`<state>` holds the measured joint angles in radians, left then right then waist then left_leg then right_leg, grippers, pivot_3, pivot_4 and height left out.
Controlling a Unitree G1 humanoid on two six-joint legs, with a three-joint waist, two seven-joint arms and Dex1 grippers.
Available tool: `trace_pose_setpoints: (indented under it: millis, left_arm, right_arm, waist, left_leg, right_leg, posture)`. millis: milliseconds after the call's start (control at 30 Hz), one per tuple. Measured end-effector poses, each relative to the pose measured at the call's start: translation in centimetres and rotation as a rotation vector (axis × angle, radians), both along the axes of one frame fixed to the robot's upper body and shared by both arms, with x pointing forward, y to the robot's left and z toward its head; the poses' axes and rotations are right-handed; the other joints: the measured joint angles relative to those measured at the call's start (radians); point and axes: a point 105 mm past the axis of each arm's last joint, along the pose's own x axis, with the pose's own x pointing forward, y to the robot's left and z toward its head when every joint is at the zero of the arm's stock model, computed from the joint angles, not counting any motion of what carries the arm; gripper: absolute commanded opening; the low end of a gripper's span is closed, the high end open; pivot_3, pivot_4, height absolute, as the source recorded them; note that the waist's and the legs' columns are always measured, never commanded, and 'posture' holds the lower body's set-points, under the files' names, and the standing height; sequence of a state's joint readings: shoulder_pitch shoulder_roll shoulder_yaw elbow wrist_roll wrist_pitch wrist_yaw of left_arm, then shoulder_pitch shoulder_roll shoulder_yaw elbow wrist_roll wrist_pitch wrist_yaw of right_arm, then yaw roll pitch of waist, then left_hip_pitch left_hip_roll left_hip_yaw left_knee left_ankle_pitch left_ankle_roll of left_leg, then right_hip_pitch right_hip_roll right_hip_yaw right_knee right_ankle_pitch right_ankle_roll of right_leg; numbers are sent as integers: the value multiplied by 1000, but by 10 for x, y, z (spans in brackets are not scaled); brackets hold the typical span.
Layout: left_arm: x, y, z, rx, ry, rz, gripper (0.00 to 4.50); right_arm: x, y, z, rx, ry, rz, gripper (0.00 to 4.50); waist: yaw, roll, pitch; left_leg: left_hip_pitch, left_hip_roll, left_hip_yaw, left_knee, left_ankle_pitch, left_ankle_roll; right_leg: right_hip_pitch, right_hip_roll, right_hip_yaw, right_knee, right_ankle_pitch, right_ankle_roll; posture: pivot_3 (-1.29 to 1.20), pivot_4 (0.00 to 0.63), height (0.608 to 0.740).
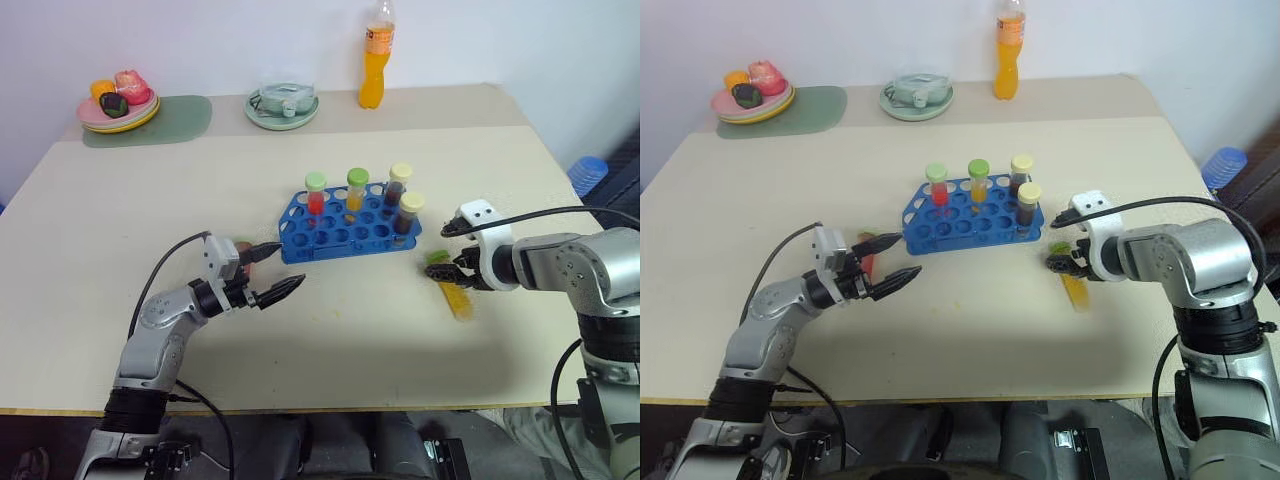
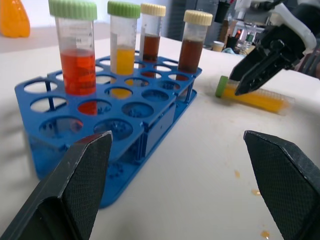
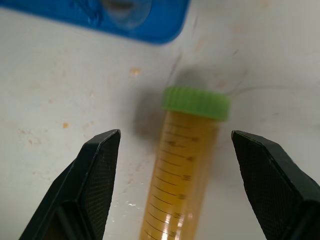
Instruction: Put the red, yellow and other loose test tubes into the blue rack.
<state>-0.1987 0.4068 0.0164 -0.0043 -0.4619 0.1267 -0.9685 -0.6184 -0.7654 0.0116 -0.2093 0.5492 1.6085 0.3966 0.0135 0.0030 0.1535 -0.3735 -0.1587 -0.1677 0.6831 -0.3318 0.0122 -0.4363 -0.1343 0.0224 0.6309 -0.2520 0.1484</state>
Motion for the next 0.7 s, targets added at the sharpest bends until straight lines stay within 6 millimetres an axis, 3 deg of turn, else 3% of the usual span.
trace_pose_setpoints:
  millis: [67, 100, 167, 300, 567, 700]
  left_arm:
    - [0, 1, 1, 4, -3, 6, 4336]
    - [0, 0, 2, 3, -8, 6, 4336]
    - [-1, 1, 2, 5, -9, 8, 4336]
    - [-5, 5, -2, 16, 6, 19, 4336]
    - [-6, 5, 0, 18, 6, 31, 4336]
    - [-6, 7, 0, 17, 8, 38, 4336]
  right_arm:
    - [1, -1, -4, -21, 15, -6, 3624]
    - [2, -1, -5, -29, 19, -6, 3383]
    - [5, -4, -9, -50, 24, -16, 2754]
    - [9, -12, -10, -84, 14, -25, 927]
    - [7, -13, -10, -160, -38, 95, 927]
    - [-8, 1, -5, -93, -115, 267, 927]
  waist:
    - [-1, -1, 0]
    - [-1, -2, -1]
    - [-1, -7, -4]
    - [0, -12, -7]
    - [3, -12, -7]
    - [2, -11, -7]
  left_leg:
    - [0, 0, 0, 0, 0, 0]
    - [1, 0, 0, 0, 0, 0]
    - [2, 0, 0, 0, 0, 0]
    - [3, 0, 0, 1, 0, 0]
    - [2, 0, 0, 1, 0, 0]
    - [0, 0, -1, 0, 0, 0]
  right_leg:
    - [1, 0, 0, 0, 0, 0]
    - [1, 0, 0, 0, 0, 0]
    - [2, 0, 0, 0, 0, 0]
    - [4, 0, 0, -1, 0, 0]
    - [3, 0, -1, -1, 0, 0]
    - [1, 0, -1, -1, 0, 0]
  posture:
    - [0, 150, 740]
    - [0, 150, 740]
    - [0, 150, 740]
    - [0, 150, 740]
    - [0, 150, 740]
    - [0, 150, 740]
